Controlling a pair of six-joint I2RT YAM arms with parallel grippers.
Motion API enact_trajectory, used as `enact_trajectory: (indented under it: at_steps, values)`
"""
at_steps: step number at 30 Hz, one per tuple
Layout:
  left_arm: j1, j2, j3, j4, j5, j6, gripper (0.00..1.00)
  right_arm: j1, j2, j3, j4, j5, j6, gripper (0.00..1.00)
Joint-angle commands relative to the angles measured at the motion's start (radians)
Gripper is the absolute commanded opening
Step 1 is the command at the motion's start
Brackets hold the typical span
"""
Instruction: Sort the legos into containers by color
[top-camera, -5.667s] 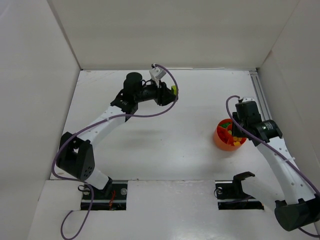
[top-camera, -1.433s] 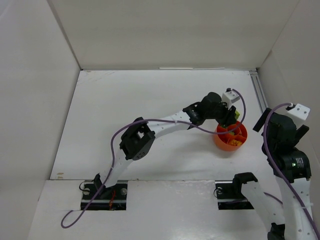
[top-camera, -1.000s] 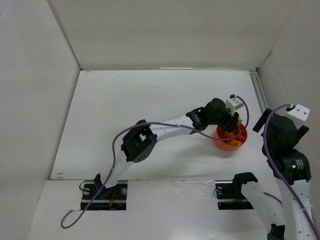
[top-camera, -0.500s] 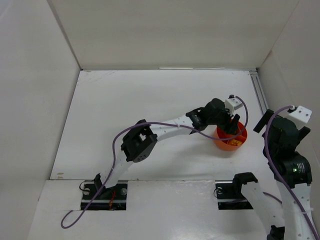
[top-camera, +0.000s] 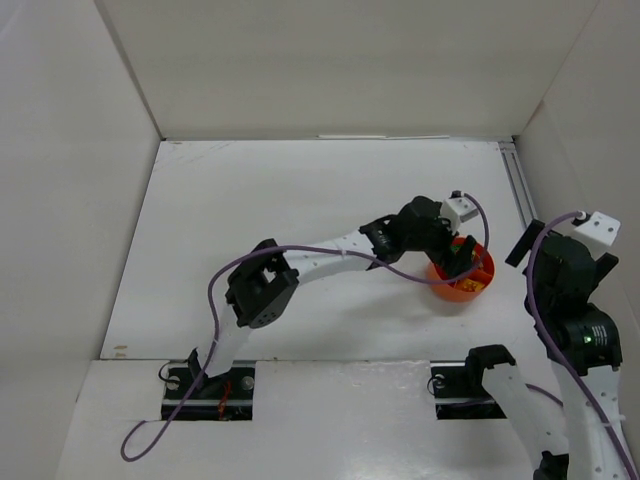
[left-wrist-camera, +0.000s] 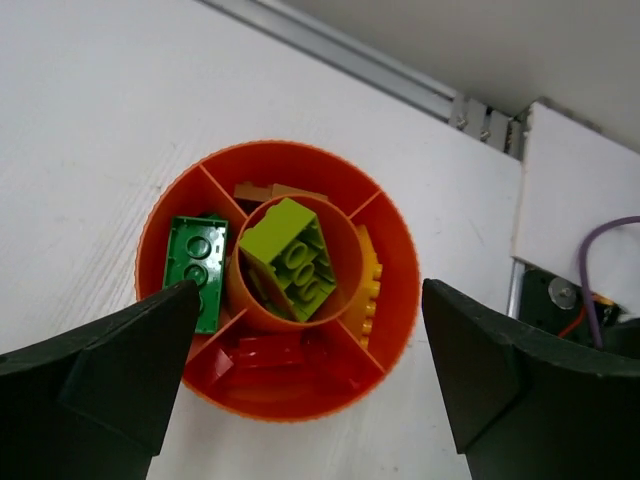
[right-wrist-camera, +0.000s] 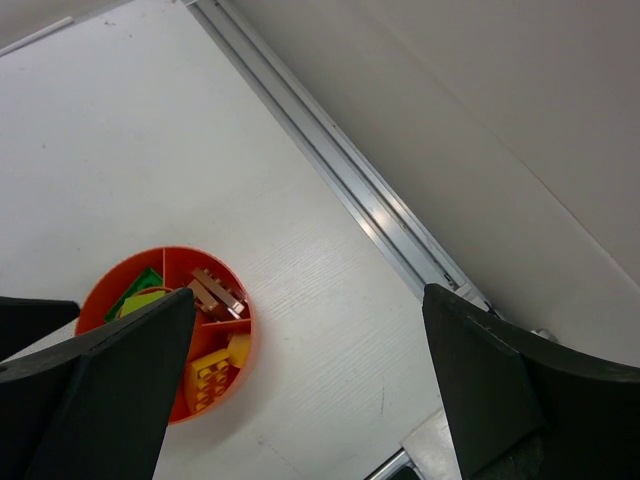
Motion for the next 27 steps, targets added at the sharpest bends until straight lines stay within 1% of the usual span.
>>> enact_trajectory:
  at_steps: [1,4,5,6,8,9,12,13,15,16,18,19,21,23,26,27]
  values:
    - [0.03,-0.184,-0.05,0.101,0.068,0.015,0.92,-0.006,0.016,-0.003,0.058,-0.012,-0.018,1.0]
    - [0.076,-0.278,-0.159,0.162,0.12,-0.029,0.96,-0.006,0.027,-0.003,0.067,-0.023,-0.027,1.0]
    - [0.087,-0.321,-0.183,0.163,0.12,-0.04,0.98,-0.006,0.039,-0.003,0.067,-0.032,-0.027,1.0]
    - [0.108,-0.341,-0.219,0.163,0.088,-0.052,0.99,-0.006,0.04,-0.003,0.067,-0.032,-0.027,1.0]
    - [0.13,-0.373,-0.239,0.091,0.056,-0.066,0.99,-0.006,0.058,-0.003,0.067,-0.047,-0.038,1.0]
    - [0.142,-0.405,-0.248,0.063,0.005,-0.084,0.99,-0.006,0.058,-0.003,0.067,-0.063,-0.038,1.0]
    - [0.186,-0.507,-0.349,0.031,-0.053,-0.126,0.99,-0.006,0.102,0.006,0.076,-0.087,-0.038,1.0]
    - [0.196,-0.539,-0.422,0.031,-0.119,-0.138,0.99,-0.006,0.113,0.006,0.076,-0.109,-0.038,1.0]
    - [0.211,-0.602,-0.492,0.031,-0.189,-0.172,0.99,-0.006,0.15,0.017,0.076,-0.136,-0.058,1.0]
    - [0.235,-0.661,-0.541,0.031,-0.257,-0.184,0.99,-0.006,0.164,0.028,0.076,-0.155,-0.058,1.0]
    - [0.252,-0.717,-0.576,-0.032,-0.328,-0.219,0.99,-0.006,0.205,0.028,0.076,-0.167,-0.058,1.0]
    - [0.253,-0.767,-0.59,-0.058,-0.413,-0.233,0.99,-0.006,0.219,0.028,0.076,-0.167,-0.058,1.0]
    - [0.285,-0.815,-0.622,-0.142,-0.479,-0.259,0.99,-0.006,0.247,0.028,0.076,-0.181,-0.058,1.0]
    - [0.308,-0.878,-0.642,-0.187,-0.541,-0.296,0.99,-0.006,0.28,0.028,0.076,-0.207,-0.067,1.0]
    - [0.377,-0.947,-0.672,-0.267,-0.584,-0.342,0.99,-0.006,0.3,0.037,0.086,-0.218,-0.079,1.0]
    - [0.424,-0.962,-0.685,-0.282,-0.584,-0.365,0.99,-0.006,0.3,0.037,0.086,-0.218,-0.079,1.0]
